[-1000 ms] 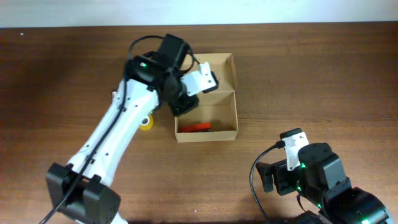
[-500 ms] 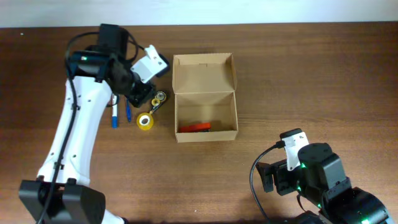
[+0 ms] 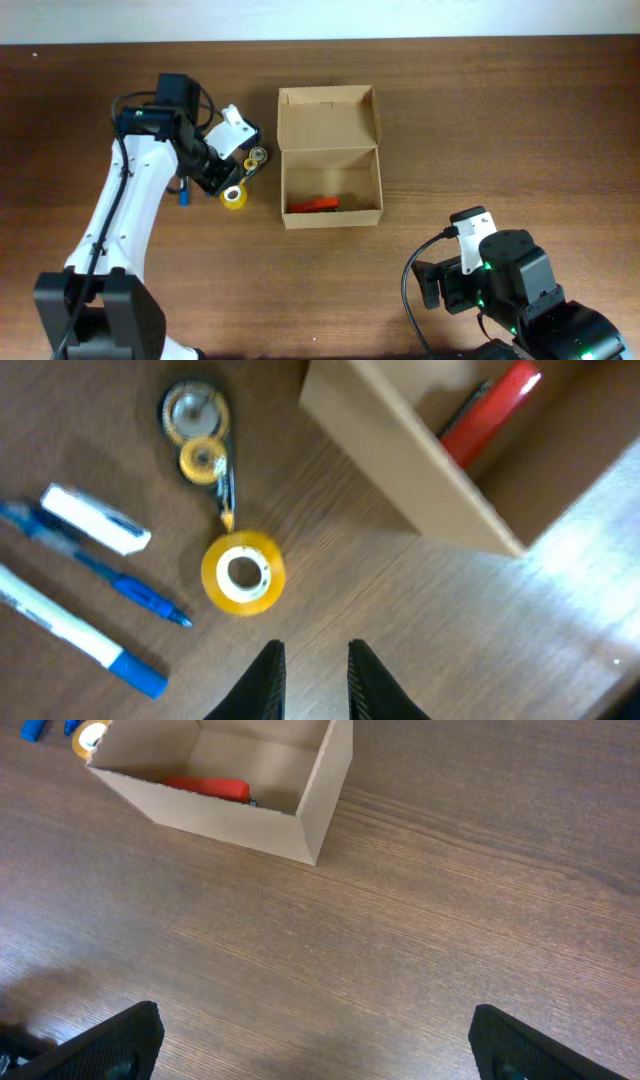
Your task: Pack container
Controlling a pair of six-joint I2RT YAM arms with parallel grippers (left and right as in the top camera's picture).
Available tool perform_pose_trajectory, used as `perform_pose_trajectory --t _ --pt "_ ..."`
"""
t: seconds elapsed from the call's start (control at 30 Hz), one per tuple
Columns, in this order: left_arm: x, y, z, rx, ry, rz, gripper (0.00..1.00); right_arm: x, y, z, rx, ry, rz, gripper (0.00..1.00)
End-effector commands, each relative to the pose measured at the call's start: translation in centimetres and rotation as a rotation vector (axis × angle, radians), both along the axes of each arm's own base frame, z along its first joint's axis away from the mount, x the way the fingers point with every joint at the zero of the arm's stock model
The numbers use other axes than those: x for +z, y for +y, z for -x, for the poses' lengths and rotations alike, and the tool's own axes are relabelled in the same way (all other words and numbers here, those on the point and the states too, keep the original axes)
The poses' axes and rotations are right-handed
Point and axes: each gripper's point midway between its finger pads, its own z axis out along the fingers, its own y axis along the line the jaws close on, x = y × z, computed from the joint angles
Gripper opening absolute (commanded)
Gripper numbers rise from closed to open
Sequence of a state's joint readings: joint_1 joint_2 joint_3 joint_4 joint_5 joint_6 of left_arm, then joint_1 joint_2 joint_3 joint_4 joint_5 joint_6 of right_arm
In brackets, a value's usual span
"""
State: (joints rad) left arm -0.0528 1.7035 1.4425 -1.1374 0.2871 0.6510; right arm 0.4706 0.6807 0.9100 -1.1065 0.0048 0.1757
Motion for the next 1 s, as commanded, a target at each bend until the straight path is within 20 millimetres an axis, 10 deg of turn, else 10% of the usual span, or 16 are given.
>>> perform_pose_trajectory --t 0.0,0.33,0.57,0.6,0.97 --pt "-0.8 0.6 0.7 0.051 0.015 -0.002 0.2 -0.1 0.2 0.1 0.012 0.001 -0.001 0.99" --pt "-5.7 2.1 0.5 0.212 0.016 -0.065 0.32 -0.1 0.2 0.1 0.012 0.001 -0.001 0.99" --pt "-6.3 2.1 -0.7 0.226 -0.044 -0.056 0.77 -0.1 0.2 0.1 0.012 0.001 -0.001 0.99" --pt "-6.3 2.0 -0.7 0.225 -0.043 -0.051 0.97 -0.1 0.2 0.1 0.012 0.001 -0.001 0.99" --pt "-5.9 0.7 -1.3 0.205 -0.059 0.029 1.0 -0.1 0.2 0.1 0.012 0.001 -0.001 0.99"
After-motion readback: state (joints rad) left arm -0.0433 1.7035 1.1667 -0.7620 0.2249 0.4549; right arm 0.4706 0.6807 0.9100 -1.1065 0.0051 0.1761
